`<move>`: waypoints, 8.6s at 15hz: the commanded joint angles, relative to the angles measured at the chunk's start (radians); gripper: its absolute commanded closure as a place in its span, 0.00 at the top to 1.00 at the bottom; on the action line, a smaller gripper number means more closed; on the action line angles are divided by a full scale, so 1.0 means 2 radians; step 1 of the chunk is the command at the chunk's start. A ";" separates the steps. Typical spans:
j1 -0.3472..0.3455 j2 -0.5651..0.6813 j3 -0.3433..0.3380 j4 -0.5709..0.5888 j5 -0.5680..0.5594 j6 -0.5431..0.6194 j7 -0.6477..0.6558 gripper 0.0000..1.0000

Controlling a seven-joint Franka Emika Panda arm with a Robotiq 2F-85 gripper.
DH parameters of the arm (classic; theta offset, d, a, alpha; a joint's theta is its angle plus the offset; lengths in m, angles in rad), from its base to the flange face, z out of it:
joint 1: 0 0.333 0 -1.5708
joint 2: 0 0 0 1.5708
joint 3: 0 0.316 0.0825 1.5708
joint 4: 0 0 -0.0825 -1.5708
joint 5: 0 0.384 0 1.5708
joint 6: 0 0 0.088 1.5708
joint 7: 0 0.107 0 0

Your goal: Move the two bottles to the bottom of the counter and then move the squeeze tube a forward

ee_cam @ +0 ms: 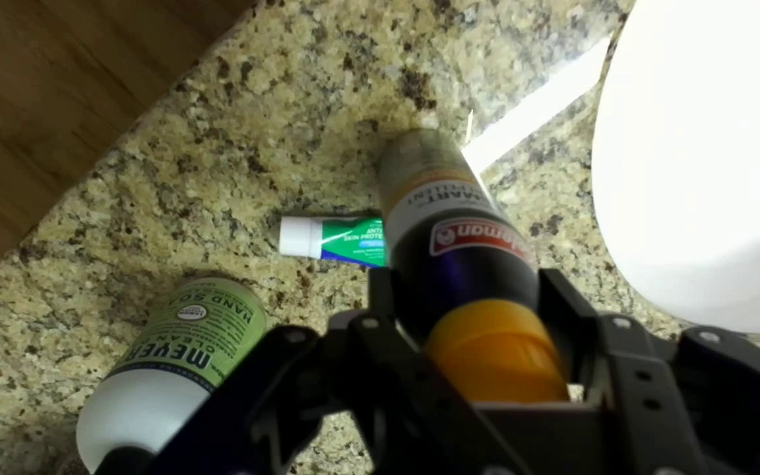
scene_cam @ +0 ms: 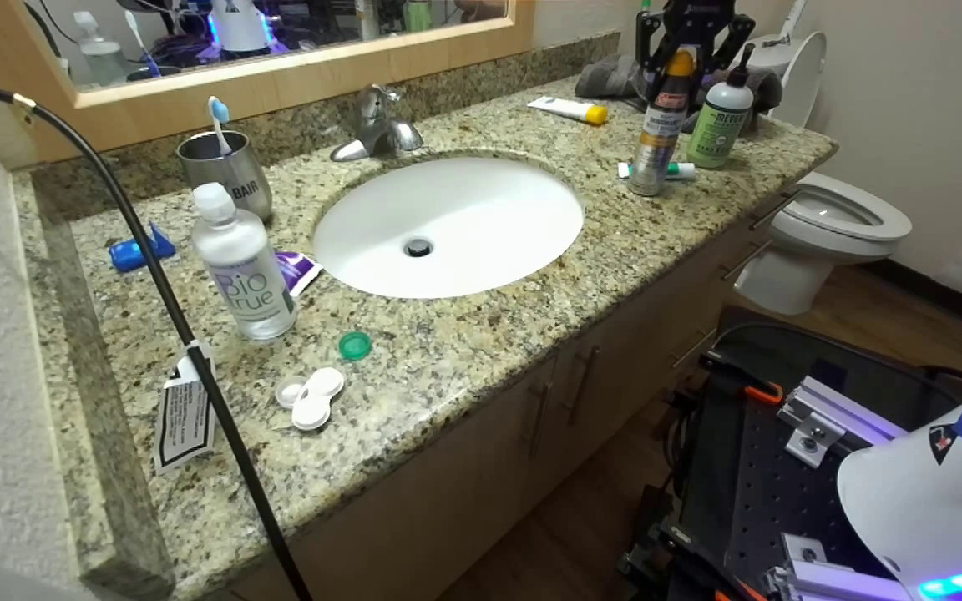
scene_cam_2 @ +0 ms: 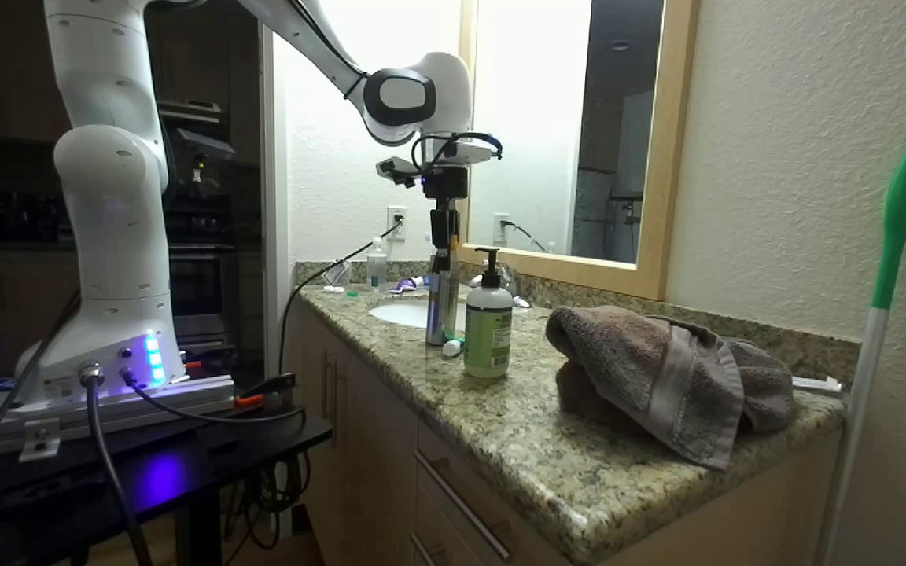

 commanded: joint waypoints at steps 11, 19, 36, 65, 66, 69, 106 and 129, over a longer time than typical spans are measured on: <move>0.012 -0.027 0.004 0.005 -0.062 0.008 0.038 1.00; 0.014 0.031 0.023 0.229 -0.081 -0.176 0.168 1.00; -0.002 0.313 0.004 0.535 0.067 -0.409 0.169 1.00; -0.125 0.543 0.075 0.848 0.062 -0.521 -0.244 1.00; -0.126 0.553 0.076 0.861 0.072 -0.509 -0.189 1.00; -0.118 0.543 0.071 0.837 0.073 -0.500 -0.166 1.00; -0.151 0.683 0.093 0.941 0.029 -0.362 -0.355 1.00; -0.165 0.652 0.144 0.989 0.041 -0.359 -0.374 0.23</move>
